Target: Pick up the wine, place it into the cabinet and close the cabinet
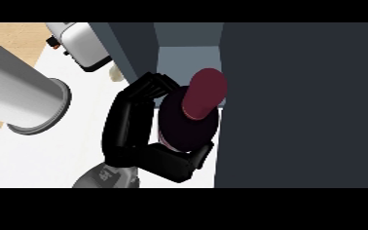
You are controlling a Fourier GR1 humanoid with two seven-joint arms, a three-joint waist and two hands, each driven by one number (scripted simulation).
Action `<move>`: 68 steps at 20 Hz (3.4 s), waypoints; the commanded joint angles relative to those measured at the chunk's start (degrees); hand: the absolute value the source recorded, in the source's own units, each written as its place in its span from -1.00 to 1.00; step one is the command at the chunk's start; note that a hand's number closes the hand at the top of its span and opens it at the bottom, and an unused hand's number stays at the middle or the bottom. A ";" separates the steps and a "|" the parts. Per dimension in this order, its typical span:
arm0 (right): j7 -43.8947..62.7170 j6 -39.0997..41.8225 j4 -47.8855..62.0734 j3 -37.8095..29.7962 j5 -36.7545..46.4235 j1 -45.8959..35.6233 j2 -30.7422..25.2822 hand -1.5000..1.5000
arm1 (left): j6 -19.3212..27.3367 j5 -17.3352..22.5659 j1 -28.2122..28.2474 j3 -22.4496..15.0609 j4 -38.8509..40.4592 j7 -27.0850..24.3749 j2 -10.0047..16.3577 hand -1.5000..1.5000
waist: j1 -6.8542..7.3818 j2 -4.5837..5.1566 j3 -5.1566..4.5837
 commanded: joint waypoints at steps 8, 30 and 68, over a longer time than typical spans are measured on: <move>7.48 -2.67 -9.10 2.82 -1.18 -1.43 0.65 -1.00 | 11.03 -0.35 -13.08 -1.95 9.11 3.02 -0.02 1.00 | 0.12 -0.02 -0.05; 1.30 1.67 -6.27 -1.48 -5.78 2.20 0.00 -1.00 | 16.08 11.35 -10.01 -6.99 24.85 -19.03 -0.02 1.00 | 0.01 0.07 -0.03; 2.75 0.37 -6.27 -0.83 -5.57 2.50 0.54 -1.00 | 2.82 16.60 -25.83 10.59 61.84 -32.83 0.54 1.00 | -0.21 0.17 -0.03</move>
